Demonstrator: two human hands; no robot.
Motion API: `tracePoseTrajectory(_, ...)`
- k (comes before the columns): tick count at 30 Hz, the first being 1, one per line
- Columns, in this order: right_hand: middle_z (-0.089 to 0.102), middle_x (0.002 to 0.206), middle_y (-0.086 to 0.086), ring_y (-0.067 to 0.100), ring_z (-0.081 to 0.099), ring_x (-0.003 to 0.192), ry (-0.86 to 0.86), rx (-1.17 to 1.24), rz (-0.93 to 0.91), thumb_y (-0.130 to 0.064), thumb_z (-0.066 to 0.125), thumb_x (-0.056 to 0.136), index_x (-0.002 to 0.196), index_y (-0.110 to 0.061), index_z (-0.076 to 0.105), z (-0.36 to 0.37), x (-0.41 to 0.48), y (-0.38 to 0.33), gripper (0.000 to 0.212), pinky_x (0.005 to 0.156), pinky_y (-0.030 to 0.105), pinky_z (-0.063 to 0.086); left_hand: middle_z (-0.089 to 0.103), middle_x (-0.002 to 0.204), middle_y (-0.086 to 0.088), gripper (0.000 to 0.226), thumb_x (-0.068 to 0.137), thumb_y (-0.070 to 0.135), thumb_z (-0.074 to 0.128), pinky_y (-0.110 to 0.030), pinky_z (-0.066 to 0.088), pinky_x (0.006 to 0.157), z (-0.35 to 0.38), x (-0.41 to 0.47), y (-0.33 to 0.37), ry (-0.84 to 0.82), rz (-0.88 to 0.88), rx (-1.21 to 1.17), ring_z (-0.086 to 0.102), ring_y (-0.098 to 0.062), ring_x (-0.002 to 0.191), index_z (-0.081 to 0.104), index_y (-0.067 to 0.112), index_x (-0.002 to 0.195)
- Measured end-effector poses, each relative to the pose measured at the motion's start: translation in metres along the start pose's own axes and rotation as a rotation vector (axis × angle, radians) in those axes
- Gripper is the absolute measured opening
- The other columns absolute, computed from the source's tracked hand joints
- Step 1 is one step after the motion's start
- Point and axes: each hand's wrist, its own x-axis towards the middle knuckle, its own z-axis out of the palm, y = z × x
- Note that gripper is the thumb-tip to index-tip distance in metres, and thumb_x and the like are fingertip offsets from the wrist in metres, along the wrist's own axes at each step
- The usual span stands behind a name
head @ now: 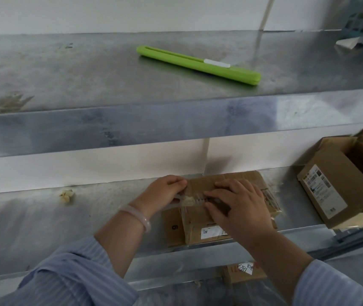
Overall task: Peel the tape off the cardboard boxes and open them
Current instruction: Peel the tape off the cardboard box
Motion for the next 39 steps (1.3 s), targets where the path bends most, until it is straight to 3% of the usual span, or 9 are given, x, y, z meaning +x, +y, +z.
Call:
tracePoseTrajectory(3, 0.066, 0.106, -0.015, 0.011, 0.057, 0.104, 0.003, 0.000, -0.003, -0.057, 0.054, 0.082, 0.099, -0.039, 0.075, 0.001, -0.001, 0.000, 0.032, 0.100, 0.034, 0.039, 0.069, 0.101, -0.003, 0.019, 0.097, 0.018, 0.052, -0.021, 0.050, 0.063, -0.002, 0.005, 0.002, 0.029, -0.033, -0.138, 0.064, -0.014, 0.093, 0.068, 0.015, 0.107)
tracePoseTrajectory(10, 0.066, 0.108, -0.015, 0.011, 0.057, 0.105, -0.016, 0.007, 0.010, -0.057, 0.054, 0.081, 0.099, -0.040, 0.074, 0.001, 0.000, 0.000, 0.032, 0.101, 0.038, 0.041, 0.071, 0.105, -0.007, 0.018, 0.093, 0.008, 0.059, -0.033, 0.057, 0.084, -0.008, 0.018, 0.009, 0.002, -0.035, -0.168, 0.067, -0.019, 0.098, 0.070, 0.016, 0.105)
tracePoseTrajectory(15, 0.066, 0.108, -0.015, 0.011, 0.057, 0.105, -0.026, 0.009, 0.009, -0.057, 0.054, 0.082, 0.100, -0.041, 0.074, 0.001, 0.000, 0.000, 0.032, 0.101, 0.038, 0.042, 0.067, 0.091, 0.013, 0.016, 0.091, 0.016, 0.063, -0.017, 0.051, 0.082, -0.012, 0.020, 0.006, 0.175, 0.296, 0.421, 0.063, 0.000, 0.086, 0.072, 0.022, 0.103)
tracePoseTrajectory(18, 0.066, 0.107, -0.016, 0.011, 0.058, 0.104, -0.022, 0.018, 0.013, -0.056, 0.055, 0.081, 0.099, -0.041, 0.074, 0.000, 0.002, -0.001, 0.030, 0.099, 0.039, 0.043, 0.063, 0.086, 0.018, 0.015, 0.093, 0.014, 0.059, -0.006, 0.042, 0.073, -0.008, 0.014, 0.003, 0.268, 0.390, 0.466, 0.059, 0.004, 0.080, 0.071, 0.023, 0.096)
tracePoseTrajectory(21, 0.066, 0.106, -0.016, 0.011, 0.058, 0.104, -0.019, 0.025, 0.019, -0.056, 0.056, 0.080, 0.097, -0.041, 0.074, 0.000, 0.003, -0.002, 0.029, 0.098, 0.041, 0.045, 0.065, 0.081, 0.012, 0.020, 0.094, 0.009, 0.056, -0.013, 0.049, 0.073, -0.008, 0.003, 0.000, 0.283, 0.334, 0.345, 0.064, -0.005, 0.076, 0.067, 0.024, 0.088)
tracePoseTrajectory(24, 0.066, 0.106, -0.016, 0.011, 0.058, 0.104, -0.021, 0.030, 0.027, -0.056, 0.057, 0.079, 0.096, -0.042, 0.074, 0.000, 0.003, -0.002, 0.028, 0.098, 0.041, 0.045, 0.063, 0.070, 0.001, 0.023, 0.095, -0.001, 0.051, -0.030, 0.058, 0.071, -0.015, -0.010, 0.003, 0.117, 0.120, -0.084, 0.063, -0.014, 0.070, 0.067, 0.013, 0.087)
tracePoseTrajectory(28, 0.065, 0.106, -0.016, 0.012, 0.058, 0.105, -0.039, 0.027, 0.036, -0.056, 0.056, 0.080, 0.096, -0.041, 0.075, 0.000, 0.003, -0.004, 0.029, 0.098, 0.042, 0.044, 0.059, 0.069, -0.005, 0.015, 0.094, -0.004, 0.051, -0.025, 0.055, 0.054, -0.016, -0.019, 0.006, 0.012, -0.108, -0.436, 0.059, -0.012, 0.060, 0.062, 0.007, 0.097)
tracePoseTrajectory(34, 0.065, 0.107, -0.016, 0.011, 0.057, 0.105, -0.068, 0.018, 0.054, -0.057, 0.054, 0.081, 0.098, -0.041, 0.074, -0.003, 0.003, -0.006, 0.031, 0.099, 0.040, 0.043, 0.070, 0.078, 0.007, 0.007, 0.088, 0.022, 0.068, -0.026, 0.056, 0.066, 0.004, -0.020, -0.017, 0.342, 0.182, 0.209, 0.067, -0.009, 0.074, 0.069, 0.026, 0.082)
tracePoseTrajectory(39, 0.065, 0.106, -0.015, 0.012, 0.057, 0.105, -0.063, 0.007, 0.054, -0.056, 0.054, 0.080, 0.097, -0.041, 0.075, -0.004, 0.003, -0.009, 0.031, 0.098, 0.041, 0.044, 0.067, 0.071, 0.022, 0.007, 0.085, 0.036, 0.068, -0.008, 0.043, 0.064, 0.007, -0.034, -0.019, 0.327, 0.169, 0.186, 0.062, 0.007, 0.072, 0.066, 0.038, 0.079)
